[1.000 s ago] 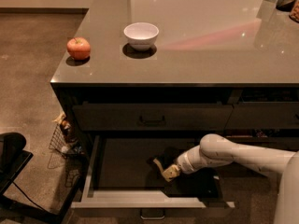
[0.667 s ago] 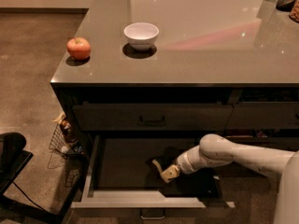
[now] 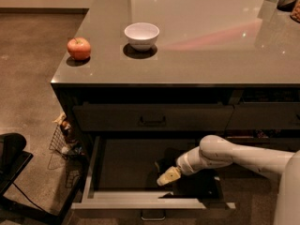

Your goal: Place sponge into middle drawer

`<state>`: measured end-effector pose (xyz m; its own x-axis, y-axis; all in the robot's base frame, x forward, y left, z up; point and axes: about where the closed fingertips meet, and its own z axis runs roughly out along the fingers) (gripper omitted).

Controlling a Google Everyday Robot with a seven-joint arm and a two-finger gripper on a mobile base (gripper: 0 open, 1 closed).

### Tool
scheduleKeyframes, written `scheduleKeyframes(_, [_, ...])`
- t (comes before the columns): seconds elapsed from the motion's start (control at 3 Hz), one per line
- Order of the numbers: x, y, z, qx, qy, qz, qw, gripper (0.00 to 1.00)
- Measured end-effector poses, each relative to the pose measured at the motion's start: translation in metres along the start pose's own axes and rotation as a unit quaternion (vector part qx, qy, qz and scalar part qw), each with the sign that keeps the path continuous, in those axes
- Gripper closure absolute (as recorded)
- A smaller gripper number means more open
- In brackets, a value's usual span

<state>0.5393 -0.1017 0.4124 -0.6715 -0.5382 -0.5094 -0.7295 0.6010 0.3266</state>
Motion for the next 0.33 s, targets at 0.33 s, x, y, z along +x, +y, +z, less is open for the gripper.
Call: scheduleKeyframes(0.33, [0.0000,0.0000,0.0000,0.000,0.000,0.000,1.0000,0.00])
